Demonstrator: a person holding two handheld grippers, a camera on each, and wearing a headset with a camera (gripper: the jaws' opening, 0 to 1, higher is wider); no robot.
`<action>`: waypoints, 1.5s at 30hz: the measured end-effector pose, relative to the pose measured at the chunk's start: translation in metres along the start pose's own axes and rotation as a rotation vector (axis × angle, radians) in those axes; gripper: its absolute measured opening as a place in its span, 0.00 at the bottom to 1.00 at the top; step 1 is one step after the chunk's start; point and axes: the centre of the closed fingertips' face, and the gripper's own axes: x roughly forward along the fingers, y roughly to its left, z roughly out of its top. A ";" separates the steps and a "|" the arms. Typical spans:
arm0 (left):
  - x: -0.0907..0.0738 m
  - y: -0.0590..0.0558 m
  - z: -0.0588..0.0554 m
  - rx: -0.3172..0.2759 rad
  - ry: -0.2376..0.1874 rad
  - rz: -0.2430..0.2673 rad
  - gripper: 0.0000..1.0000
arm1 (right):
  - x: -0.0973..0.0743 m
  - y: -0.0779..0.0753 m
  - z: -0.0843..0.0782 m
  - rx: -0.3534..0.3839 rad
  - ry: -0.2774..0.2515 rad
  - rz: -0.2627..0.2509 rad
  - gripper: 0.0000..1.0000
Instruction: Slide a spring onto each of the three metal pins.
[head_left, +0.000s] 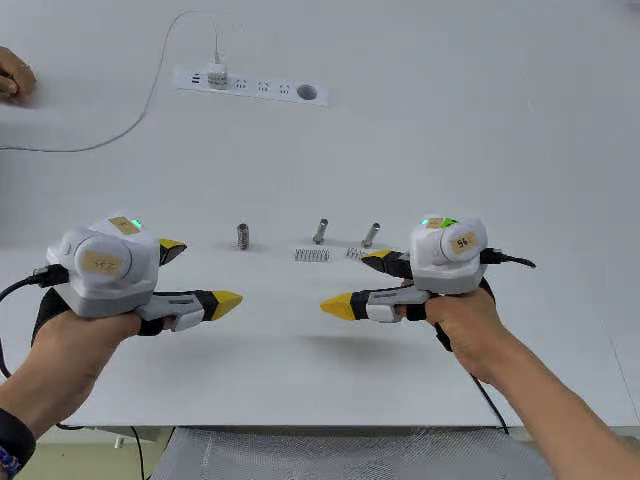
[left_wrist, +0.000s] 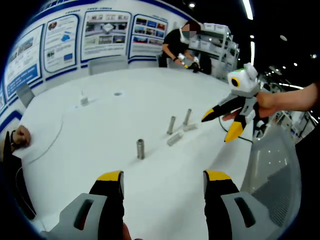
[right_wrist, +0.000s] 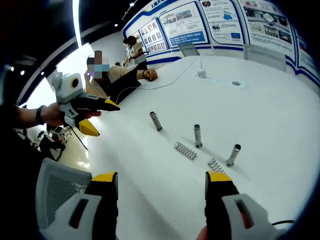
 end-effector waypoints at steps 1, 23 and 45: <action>0.000 0.000 0.000 0.002 0.000 -0.001 0.66 | -0.003 -0.003 0.000 0.017 -0.015 -0.006 0.73; 0.013 -0.001 0.011 0.008 0.005 -0.008 0.68 | -0.034 -0.030 -0.017 0.103 -0.073 -0.077 0.78; 0.034 -0.034 0.025 0.084 0.043 -0.082 0.67 | -0.041 -0.021 -0.029 0.131 -0.069 -0.051 0.84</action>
